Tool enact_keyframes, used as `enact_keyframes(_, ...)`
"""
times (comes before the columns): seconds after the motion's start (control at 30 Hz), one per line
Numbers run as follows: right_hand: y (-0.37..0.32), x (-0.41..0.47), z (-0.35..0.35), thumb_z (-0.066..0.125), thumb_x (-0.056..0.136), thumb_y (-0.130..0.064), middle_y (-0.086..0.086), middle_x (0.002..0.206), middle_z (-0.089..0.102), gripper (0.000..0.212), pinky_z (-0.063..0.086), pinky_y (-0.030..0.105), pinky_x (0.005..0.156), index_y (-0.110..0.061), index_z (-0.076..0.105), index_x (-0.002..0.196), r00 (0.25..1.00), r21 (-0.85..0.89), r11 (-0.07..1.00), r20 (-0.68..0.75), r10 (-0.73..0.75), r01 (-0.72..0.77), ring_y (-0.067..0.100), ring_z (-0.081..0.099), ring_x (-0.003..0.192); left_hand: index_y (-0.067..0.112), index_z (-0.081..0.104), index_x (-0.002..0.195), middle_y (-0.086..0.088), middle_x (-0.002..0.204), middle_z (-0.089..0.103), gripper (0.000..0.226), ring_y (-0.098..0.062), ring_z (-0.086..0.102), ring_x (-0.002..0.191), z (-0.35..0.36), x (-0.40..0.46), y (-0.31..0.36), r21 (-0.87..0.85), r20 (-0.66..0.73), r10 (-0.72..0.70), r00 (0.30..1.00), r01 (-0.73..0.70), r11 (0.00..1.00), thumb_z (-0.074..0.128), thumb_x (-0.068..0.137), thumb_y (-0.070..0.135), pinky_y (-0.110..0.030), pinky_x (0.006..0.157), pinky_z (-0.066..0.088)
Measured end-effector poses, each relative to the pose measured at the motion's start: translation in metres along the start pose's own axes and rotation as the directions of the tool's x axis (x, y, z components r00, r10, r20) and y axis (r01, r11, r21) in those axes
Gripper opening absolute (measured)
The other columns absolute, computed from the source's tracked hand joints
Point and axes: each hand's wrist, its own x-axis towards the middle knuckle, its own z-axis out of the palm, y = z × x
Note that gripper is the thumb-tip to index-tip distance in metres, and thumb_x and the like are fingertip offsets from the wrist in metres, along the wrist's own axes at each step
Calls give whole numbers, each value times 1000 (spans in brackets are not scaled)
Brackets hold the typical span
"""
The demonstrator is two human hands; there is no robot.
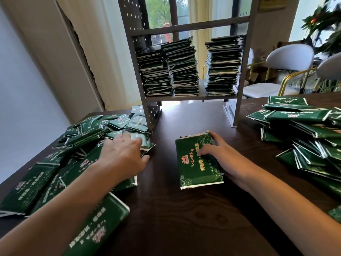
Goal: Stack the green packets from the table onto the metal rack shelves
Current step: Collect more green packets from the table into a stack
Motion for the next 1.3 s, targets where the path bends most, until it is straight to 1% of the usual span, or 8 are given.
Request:
enact_keyframes(0.17, -2, -1, 2, 66, 90, -14, 15, 104, 76, 72, 58, 53, 91, -39, 31, 148, 1000, 11, 1000, 0, -5, 5, 35, 76, 89, 34, 19, 156, -7, 164, 19, 76, -27, 21, 151, 15, 15, -13, -24, 86, -8, 996, 10, 1000, 44, 93, 67, -50, 117, 29)
enact_keyframes(0.37, 0, 1, 2, 65, 90, -11, 14, 100, 77, 70, 59, 48, 85, -36, 34, 147, 1000, 50, 999, 3, -7, 7, 34, 76, 87, 33, 25, 155, -2, 159, 35, 64, -26, 45, 139, 28, 16, 2, -94, 69, 32, 997, -25, 995, 40, 98, 58, -41, 110, 37)
enact_keyframes(0.57, 1, 1, 0, 66, 89, -11, 15, 101, 77, 70, 58, 52, 90, -36, 35, 146, 1000, 48, 999, -2, -13, 13, 35, 75, 89, 32, 32, 155, 6, 160, 35, 63, -21, 42, 141, 29, -1, 30, -375, 16, 237, 971, -213, 902, 52, 97, 48, -39, 115, 37)
enact_keyframes(0.7, 1, 2, 0, 66, 88, -10, 14, 102, 76, 71, 59, 51, 88, -36, 35, 146, 1000, 67, 997, -3, -24, 25, 34, 75, 89, 29, 44, 147, 7, 149, 46, 63, -19, 45, 137, 33, 8, 35, -413, -95, 275, 957, -289, 864, 59, 89, 47, -42, 112, 38)
enact_keyframes(0.83, 1, 2, 0, 66, 88, -10, 14, 103, 76, 70, 58, 52, 89, -37, 36, 145, 1000, 72, 997, 0, -31, 31, 35, 75, 89, 33, 29, 156, 7, 159, 36, 74, -18, 37, 144, 31, 23, 34, -500, -2, 304, 953, -264, 825, 61, 91, 47, -42, 117, 34)
enact_keyframes(0.97, 2, 3, 0, 66, 88, -9, 14, 102, 76, 71, 59, 51, 88, -36, 36, 146, 999, 84, 996, 7, -35, 35, 34, 75, 89, 28, 38, 151, -1, 139, 53, 61, -28, 56, 124, 27, 27, 36, -233, -79, 329, 941, -338, 912, 53, 96, 49, -39, 101, 48)
enact_keyframes(1.1, 1, 2, -1, 67, 88, -10, 14, 102, 76, 70, 58, 53, 90, -39, 36, 144, 999, 88, 996, 8, -34, 33, 35, 75, 90, 16, 51, 126, -6, 115, 63, 30, -32, 66, 102, 20, 19, 47, 27, -163, 398, 903, -399, 916, 44, 100, 28, -37, 79, 50)
enact_keyframes(1.3, 0, -1, 0, 66, 88, -10, 13, 100, 77, 57, 59, 52, 90, -34, 43, 135, 999, 65, 997, 9, -50, 49, 34, 75, 90, 18, 50, 119, -4, 103, 68, 26, -33, 67, 92, 24, 11, 48, -76, -262, 335, 905, -366, 928, 42, 96, 23, -36, 67, 41)
